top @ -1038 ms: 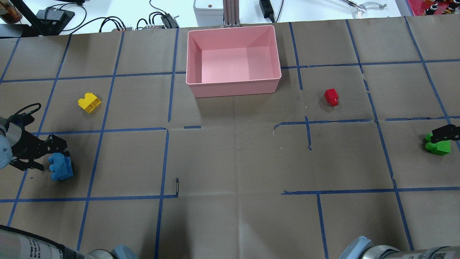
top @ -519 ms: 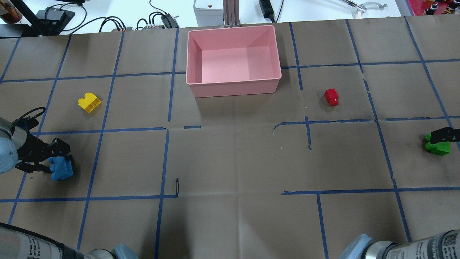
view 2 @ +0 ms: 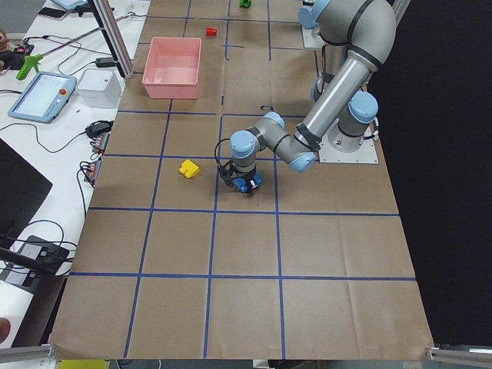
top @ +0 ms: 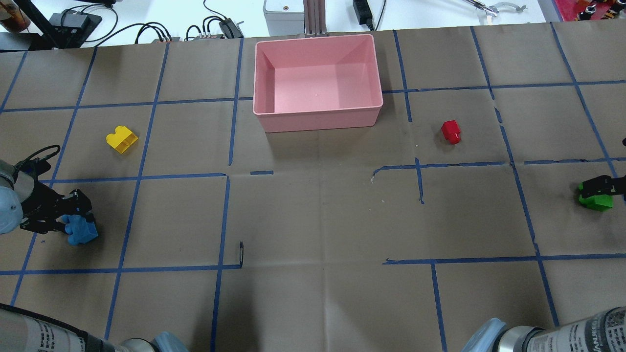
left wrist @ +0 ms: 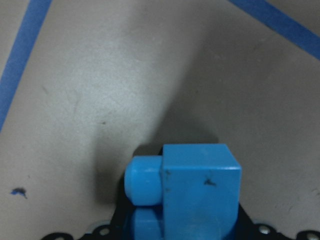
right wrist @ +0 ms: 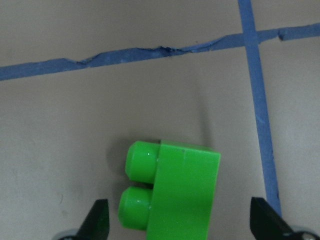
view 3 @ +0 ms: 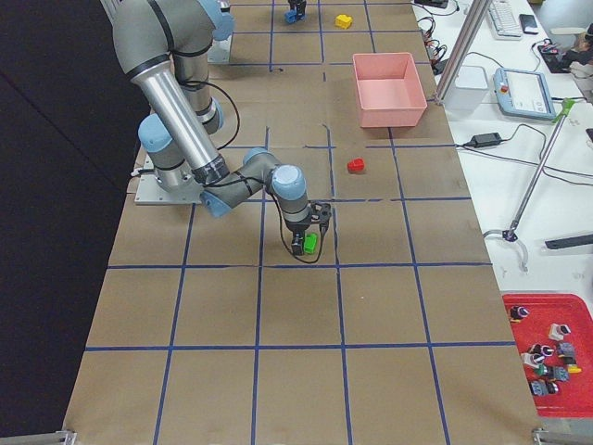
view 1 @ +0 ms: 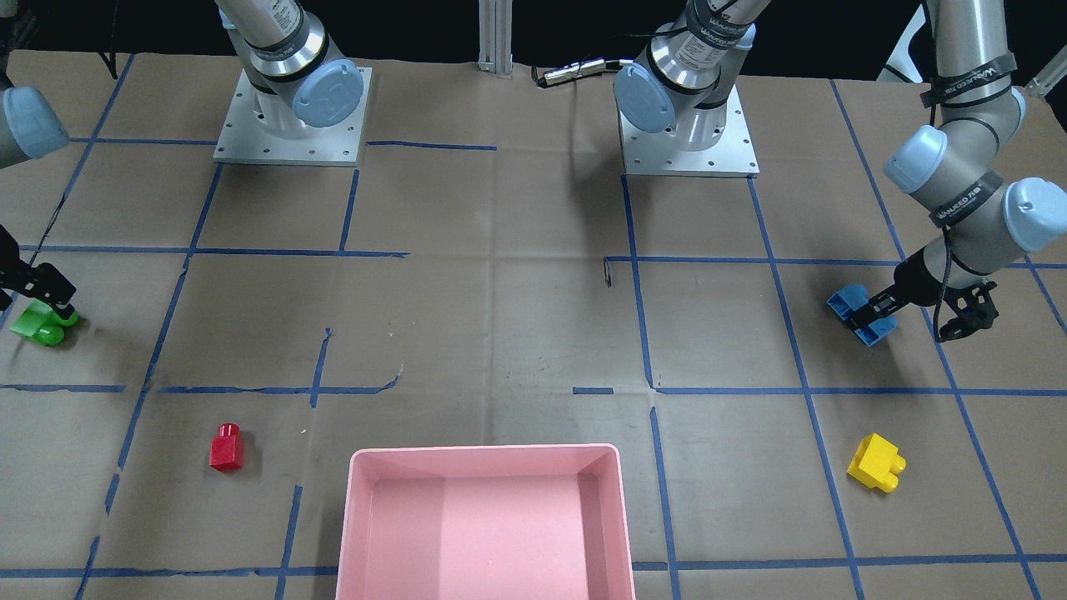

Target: Put all blocks into box

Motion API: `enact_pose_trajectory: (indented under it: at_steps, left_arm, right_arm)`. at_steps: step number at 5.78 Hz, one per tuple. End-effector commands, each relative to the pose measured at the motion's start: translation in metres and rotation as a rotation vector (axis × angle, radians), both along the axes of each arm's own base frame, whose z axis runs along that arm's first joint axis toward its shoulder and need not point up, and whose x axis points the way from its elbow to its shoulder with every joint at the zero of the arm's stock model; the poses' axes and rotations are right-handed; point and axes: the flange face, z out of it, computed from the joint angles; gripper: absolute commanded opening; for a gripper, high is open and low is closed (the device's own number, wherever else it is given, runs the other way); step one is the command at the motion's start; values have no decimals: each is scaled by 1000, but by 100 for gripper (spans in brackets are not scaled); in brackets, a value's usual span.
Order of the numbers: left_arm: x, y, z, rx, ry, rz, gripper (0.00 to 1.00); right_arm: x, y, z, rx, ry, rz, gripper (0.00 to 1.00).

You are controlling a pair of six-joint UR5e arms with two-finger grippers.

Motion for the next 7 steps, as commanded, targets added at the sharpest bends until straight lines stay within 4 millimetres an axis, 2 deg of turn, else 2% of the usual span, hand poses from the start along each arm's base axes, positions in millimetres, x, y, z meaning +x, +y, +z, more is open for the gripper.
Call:
enact_pose_trajectory:
  at_steps: [1,2,3,4,5,6,7]
  left_arm:
    - [11,-10,40,-9,-74,-58,24]
    - [3,-28,103,-19,-80,-119,20]
    - [-12,-44,181,-16,-69,-160,19]
    - [-24,-52,239,2,-49,-188,17]
    - [-49,-72,274,-1,-44,-256,17]
    - [-101,-98,297,-31,-60,-373,17]
    - [-173,-124,292,-51,-25,-501,18]
  right_arm:
    - [-3,-3,-14,-3,3,-1,99]
    - [-3,-3,-13,-6,4,-2,99]
    - [-3,-3,-13,-7,5,-2,81]
    - [-3,-2,-9,-9,14,-3,52]
    - [-3,-2,-7,-3,17,-5,29]
    - [-4,-2,-4,-3,22,-12,13]
    - [-6,-8,4,-18,28,-17,9]
